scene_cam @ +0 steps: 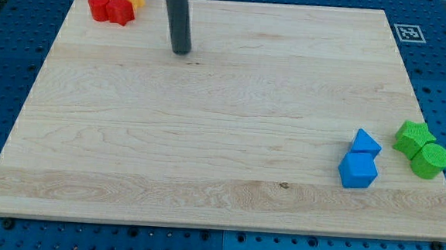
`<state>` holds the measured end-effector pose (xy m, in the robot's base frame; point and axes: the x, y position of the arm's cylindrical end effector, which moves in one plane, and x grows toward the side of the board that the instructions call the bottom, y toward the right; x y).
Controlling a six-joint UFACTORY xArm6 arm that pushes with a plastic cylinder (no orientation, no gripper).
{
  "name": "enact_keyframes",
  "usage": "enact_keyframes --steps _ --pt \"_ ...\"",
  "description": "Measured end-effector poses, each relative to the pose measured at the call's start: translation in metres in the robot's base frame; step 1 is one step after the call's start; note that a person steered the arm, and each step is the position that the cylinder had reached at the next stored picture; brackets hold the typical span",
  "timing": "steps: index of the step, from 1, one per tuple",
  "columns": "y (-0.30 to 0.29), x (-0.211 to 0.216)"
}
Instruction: Move blue blocks upwards
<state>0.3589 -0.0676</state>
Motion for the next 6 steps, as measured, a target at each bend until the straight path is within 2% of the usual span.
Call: enact_keyframes --steps 3,4,5,6 --pt "0.143 0.198" --pt "0.211 0.239" --pt "0.248 0.241" --pt "0.242 0.238"
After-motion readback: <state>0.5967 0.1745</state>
